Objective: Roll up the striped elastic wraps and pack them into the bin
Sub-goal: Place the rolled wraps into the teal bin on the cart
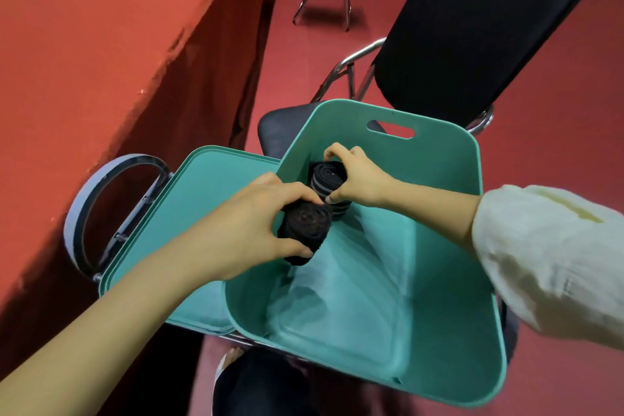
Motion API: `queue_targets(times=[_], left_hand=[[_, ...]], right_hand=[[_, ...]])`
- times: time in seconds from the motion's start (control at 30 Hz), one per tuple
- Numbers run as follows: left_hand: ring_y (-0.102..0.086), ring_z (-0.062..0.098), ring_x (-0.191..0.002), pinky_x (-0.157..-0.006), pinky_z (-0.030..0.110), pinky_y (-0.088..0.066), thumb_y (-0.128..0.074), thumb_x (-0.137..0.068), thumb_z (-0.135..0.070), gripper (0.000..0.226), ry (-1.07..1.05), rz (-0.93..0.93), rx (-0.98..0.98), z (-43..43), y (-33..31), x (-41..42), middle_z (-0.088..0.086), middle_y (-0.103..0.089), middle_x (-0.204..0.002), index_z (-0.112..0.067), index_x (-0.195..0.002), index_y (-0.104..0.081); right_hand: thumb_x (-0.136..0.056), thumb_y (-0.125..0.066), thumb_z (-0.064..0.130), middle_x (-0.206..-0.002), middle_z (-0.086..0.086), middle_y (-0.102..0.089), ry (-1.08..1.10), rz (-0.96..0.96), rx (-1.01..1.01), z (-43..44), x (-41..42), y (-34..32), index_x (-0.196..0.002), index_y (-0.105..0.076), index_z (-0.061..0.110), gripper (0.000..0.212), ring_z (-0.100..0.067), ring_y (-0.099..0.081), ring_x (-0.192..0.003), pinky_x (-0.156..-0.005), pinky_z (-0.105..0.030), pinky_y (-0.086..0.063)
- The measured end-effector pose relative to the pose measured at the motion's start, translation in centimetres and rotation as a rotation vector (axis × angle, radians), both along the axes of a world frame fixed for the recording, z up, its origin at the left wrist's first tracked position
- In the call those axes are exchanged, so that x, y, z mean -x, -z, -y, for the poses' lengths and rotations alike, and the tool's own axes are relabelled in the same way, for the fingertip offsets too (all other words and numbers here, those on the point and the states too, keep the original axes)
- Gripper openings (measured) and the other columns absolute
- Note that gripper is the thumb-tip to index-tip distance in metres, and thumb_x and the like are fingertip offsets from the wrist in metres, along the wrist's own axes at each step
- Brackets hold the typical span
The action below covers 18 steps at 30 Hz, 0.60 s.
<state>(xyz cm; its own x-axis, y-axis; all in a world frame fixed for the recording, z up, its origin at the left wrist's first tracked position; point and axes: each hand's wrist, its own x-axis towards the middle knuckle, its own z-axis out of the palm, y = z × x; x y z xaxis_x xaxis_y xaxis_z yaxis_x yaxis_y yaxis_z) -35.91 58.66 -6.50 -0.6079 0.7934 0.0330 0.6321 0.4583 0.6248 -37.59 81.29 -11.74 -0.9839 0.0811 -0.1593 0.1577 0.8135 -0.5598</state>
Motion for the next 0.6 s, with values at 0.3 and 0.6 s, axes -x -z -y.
queue_targets(times=[0.3,0.6], left_hand=[[-0.042,-0.011,-0.096,-0.081,0.002,-0.030,-0.085,-0.066,-0.030,0.053,-0.030,0.045,-0.019,-0.6,-0.2,-0.3,-0.013,-0.045,-0.095,-0.050,-0.106,-0.055],[-0.041,-0.010,-0.098,-0.082,0.001,-0.029,-0.085,-0.066,-0.030,0.052,-0.041,0.053,-0.011,-0.4,-0.3,-0.6,-0.013,-0.044,-0.095,-0.046,-0.108,-0.057]], right_hand=[[-0.070,-0.081,0.005,-0.113,-0.011,-0.045,-0.001,-0.043,0.111,0.0,-0.1,3.3,-0.124,-0.037,0.019,0.071,-0.030,-0.054,-0.099,-0.090,-0.039,-0.047],[-0.072,-0.081,0.030,-0.117,-0.015,-0.045,0.232,0.075,-0.019,0.3,0.1,4.0,-0.118,-0.039,0.007,0.066,-0.032,-0.052,-0.093,-0.073,-0.037,-0.043]])
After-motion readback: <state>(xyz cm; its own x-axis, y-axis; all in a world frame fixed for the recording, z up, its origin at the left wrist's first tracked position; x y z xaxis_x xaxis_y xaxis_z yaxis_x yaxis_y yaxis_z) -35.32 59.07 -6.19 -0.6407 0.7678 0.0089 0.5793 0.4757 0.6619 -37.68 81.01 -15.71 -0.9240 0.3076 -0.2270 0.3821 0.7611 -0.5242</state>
